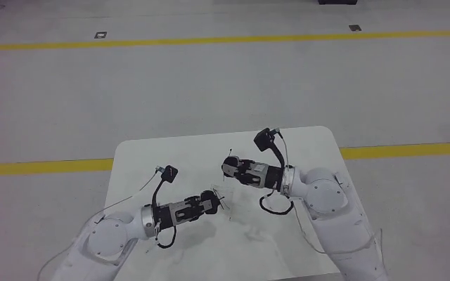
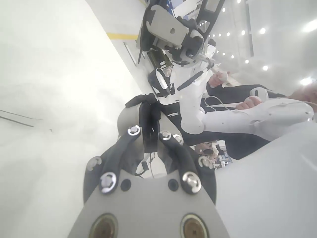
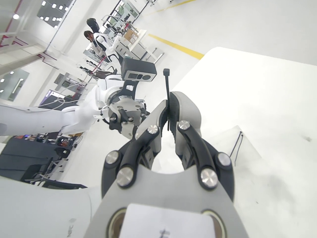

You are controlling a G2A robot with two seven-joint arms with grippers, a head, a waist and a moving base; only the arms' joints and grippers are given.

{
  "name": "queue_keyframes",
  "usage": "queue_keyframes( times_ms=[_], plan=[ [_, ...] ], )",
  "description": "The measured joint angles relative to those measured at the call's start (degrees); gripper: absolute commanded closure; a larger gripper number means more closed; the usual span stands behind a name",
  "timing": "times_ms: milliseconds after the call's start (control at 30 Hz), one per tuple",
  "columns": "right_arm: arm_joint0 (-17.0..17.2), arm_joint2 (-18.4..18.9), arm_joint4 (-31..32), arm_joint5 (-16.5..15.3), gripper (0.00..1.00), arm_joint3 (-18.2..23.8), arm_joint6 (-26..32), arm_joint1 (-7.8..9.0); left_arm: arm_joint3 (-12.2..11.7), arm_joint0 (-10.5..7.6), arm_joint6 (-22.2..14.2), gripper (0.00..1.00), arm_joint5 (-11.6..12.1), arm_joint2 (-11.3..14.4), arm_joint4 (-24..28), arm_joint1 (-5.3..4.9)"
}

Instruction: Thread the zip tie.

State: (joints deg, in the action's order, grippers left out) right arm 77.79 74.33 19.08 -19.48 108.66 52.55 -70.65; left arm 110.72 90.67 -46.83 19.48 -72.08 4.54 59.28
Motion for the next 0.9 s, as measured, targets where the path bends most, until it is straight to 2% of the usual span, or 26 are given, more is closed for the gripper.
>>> queue_keyframes(
  times_ms=[233, 467, 533, 900],
  plan=[
    [-1.12, -5.48, 0.96, 0.0, 1.0, 0.7, -6.7, 3.87, -0.06, 0.4, -2.07, 1.0, -1.08, -1.24, 4.99, -0.51],
    [-2.84, -9.18, -3.86, 0.0, 1.0, 1.57, -10.55, 8.71, -0.24, 0.5, -3.25, 1.0, -2.16, -2.27, 8.96, -0.93],
    [-3.04, -9.51, -4.5, 0.0, 1.0, 1.84, -10.49, 9.16, -0.27, 0.55, -3.24, 1.0, -2.21, -2.41, 9.17, -1.02],
    [-2.94, -9.44, -4.32, 0.01, 1.0, 1.7, -10.59, 9.11, -0.33, 0.75, -3.12, 1.0, -2.92, -2.43, 9.55, -1.15]
  ],
)
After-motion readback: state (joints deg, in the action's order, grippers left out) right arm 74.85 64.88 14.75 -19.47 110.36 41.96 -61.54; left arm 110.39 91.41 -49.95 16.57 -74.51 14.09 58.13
